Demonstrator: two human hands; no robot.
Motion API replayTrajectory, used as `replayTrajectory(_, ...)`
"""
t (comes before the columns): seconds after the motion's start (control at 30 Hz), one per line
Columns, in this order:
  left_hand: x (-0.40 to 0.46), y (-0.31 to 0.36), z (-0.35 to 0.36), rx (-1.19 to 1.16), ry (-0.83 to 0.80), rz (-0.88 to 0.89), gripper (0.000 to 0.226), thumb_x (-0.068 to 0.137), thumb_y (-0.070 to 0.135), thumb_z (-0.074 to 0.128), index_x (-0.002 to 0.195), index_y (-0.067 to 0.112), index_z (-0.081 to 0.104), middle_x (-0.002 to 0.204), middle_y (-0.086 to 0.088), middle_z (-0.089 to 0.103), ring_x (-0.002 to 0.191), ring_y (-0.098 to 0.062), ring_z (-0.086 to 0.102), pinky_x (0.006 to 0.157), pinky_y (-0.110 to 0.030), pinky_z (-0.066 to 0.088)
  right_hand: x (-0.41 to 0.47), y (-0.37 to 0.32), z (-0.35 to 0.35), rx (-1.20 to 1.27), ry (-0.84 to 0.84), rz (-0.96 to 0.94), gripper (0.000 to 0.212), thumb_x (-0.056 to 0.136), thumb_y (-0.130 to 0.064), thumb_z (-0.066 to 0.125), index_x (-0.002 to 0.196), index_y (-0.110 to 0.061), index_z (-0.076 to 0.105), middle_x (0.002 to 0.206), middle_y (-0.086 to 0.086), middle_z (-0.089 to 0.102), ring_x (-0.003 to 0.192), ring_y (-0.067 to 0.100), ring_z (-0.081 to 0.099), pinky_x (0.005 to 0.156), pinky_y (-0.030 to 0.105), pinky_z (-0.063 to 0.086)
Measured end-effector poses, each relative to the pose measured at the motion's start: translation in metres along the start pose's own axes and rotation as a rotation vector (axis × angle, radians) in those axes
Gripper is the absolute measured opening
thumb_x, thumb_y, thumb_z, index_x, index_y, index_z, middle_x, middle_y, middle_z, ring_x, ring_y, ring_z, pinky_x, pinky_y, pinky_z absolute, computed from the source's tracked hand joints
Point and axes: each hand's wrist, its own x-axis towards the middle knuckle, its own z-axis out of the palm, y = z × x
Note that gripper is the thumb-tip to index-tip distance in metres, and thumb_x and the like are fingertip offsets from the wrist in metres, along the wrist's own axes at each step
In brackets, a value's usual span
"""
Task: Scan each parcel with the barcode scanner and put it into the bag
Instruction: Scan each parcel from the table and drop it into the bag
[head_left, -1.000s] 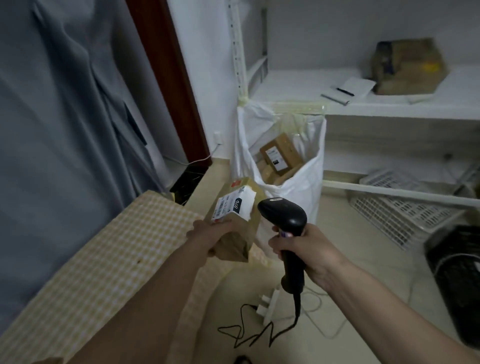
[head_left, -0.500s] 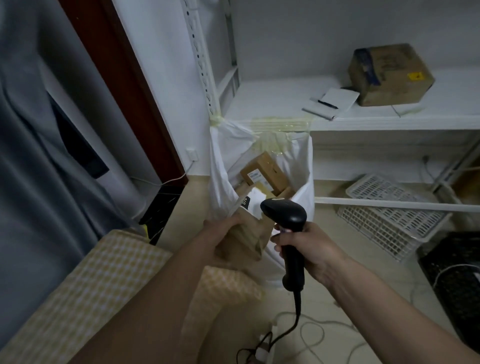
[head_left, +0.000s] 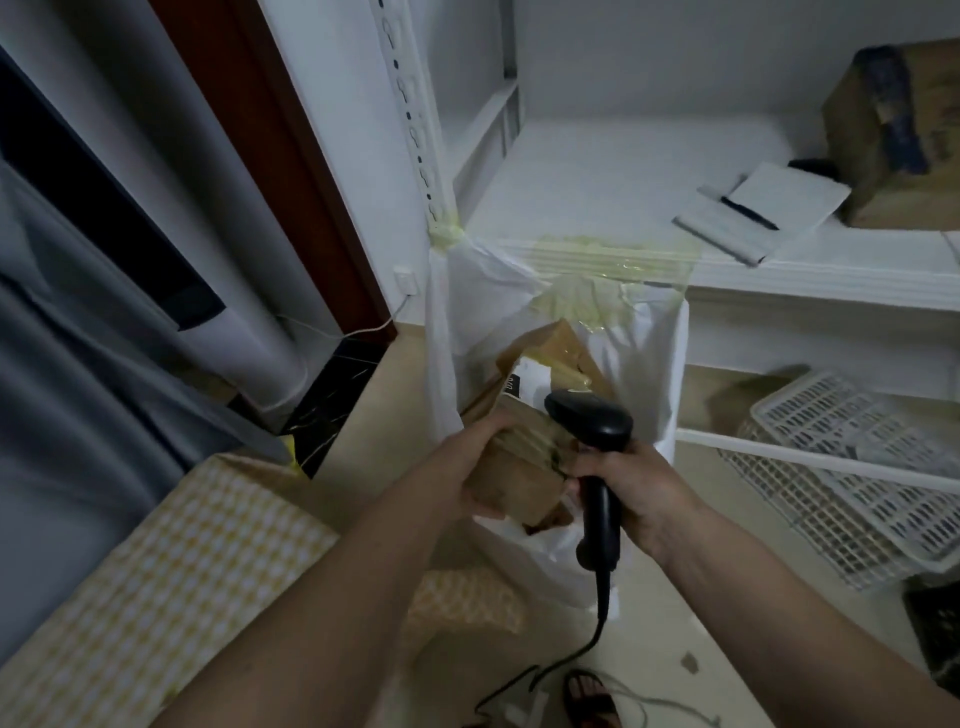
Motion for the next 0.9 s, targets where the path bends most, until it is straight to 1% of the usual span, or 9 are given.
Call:
replayTrajectory(0.13,0.045,0.036,0.031,-0.159,0.039,-0.046,0.083,0.060,0.055,0.078,0.130,0.018,0.054,0.119,-0.011,0.064,0.106,-0.034,0.061,0.091,-0.056,0.050,0.051,-0.028,-0.019,-0.090,-0.003,0.017,0.012,0.080,0.011,0.059,0.081,-0.001,0.059,0.062,0.014,0.054,0.058,0.023,0.054,0.060,0.032,0.046)
replayTrajectory(0.2,0.075,0.048,0.041,-0.308,0.189,-0.050,0.112,0.043,0.061,0.081,0.140,0.021,0.043,0.131,-0.008,0.055,0.112,-0.034,0.056,0.088,-0.056,0.051,0.071,-0.038,-0.026,-0.131,-0.024,0.020,0.011,0.081,0.009,0.061,0.082,-0.002,0.061,0.066,0.014,0.055,0.064,0.025,0.056,0.065,0.034,0.046)
replayTrajectory(0.3,0.103,0.061,0.045,-0.387,0.458,0.007,0.114,0.050,0.067,0.080,0.143,0.023,0.031,0.140,-0.007,0.042,0.120,-0.033,0.047,0.096,-0.055,0.048,0.092,-0.046,-0.031,-0.206,-0.060,0.029,0.015,0.081,0.004,0.063,0.095,0.000,0.065,0.082,0.022,0.062,0.081,0.034,0.061,0.080,0.040,0.050)
replayTrajectory(0.4,0.118,0.071,0.051,-0.036,0.721,-0.071,0.086,0.073,0.059,0.069,0.138,0.011,0.041,0.143,-0.015,0.032,0.127,-0.033,0.039,0.109,-0.046,0.035,0.105,-0.050,-0.031,-0.256,-0.091,0.045,0.020,0.081,0.003,0.064,0.101,0.000,0.066,0.096,0.029,0.063,0.098,0.041,0.061,0.094,0.048,0.046)
replayTrajectory(0.5,0.128,0.072,0.052,0.140,0.809,-0.093,0.041,0.101,0.032,0.042,0.134,0.008,0.047,0.143,-0.016,0.031,0.125,-0.032,0.037,0.108,-0.040,0.027,0.116,-0.049,-0.031,-0.287,-0.119,0.076,0.012,0.081,0.003,0.064,0.091,-0.004,0.065,0.086,0.020,0.061,0.088,0.036,0.059,0.091,0.045,0.047)
replayTrajectory(0.57,0.133,0.070,0.052,0.279,0.873,-0.065,0.037,0.102,0.022,0.039,0.134,0.006,0.048,0.142,-0.017,0.037,0.124,-0.031,0.041,0.105,-0.038,0.032,0.120,-0.048,-0.027,-0.299,-0.146,0.097,0.011,0.081,0.003,0.064,0.089,-0.004,0.064,0.078,0.015,0.061,0.082,0.032,0.058,0.090,0.046,0.047)
replayTrajectory(0.7,0.104,0.051,0.028,0.627,0.690,0.305,0.024,0.093,0.024,0.057,0.112,0.009,0.061,0.109,-0.007,0.060,0.089,-0.020,0.056,0.070,-0.028,0.043,0.120,-0.045,-0.007,-0.338,-0.196,0.123,0.008,0.082,0.005,0.063,0.080,-0.004,0.061,0.069,0.011,0.057,0.073,0.026,0.056,0.076,0.039,0.047)
replayTrajectory(0.8,0.070,0.037,-0.001,0.964,0.704,0.364,0.034,0.088,0.030,0.063,0.118,0.013,0.060,0.116,-0.008,0.055,0.103,-0.024,0.058,0.078,-0.034,0.049,0.108,-0.043,0.021,-0.403,-0.282,0.123,0.006,0.082,0.003,0.062,0.086,-0.001,0.063,0.077,0.015,0.058,0.076,0.026,0.057,0.072,0.034,0.047)
replayTrajectory(0.9,0.033,0.017,-0.039,1.162,0.707,0.218,0.042,0.088,0.037,0.062,0.122,0.014,0.054,0.124,-0.009,0.053,0.115,-0.027,0.053,0.087,-0.036,0.048,0.089,-0.035,0.057,-0.536,-0.424,0.132,0.004,0.082,0.000,0.064,0.086,-0.002,0.064,0.073,0.011,0.058,0.069,0.020,0.057,0.065,0.027,0.046)
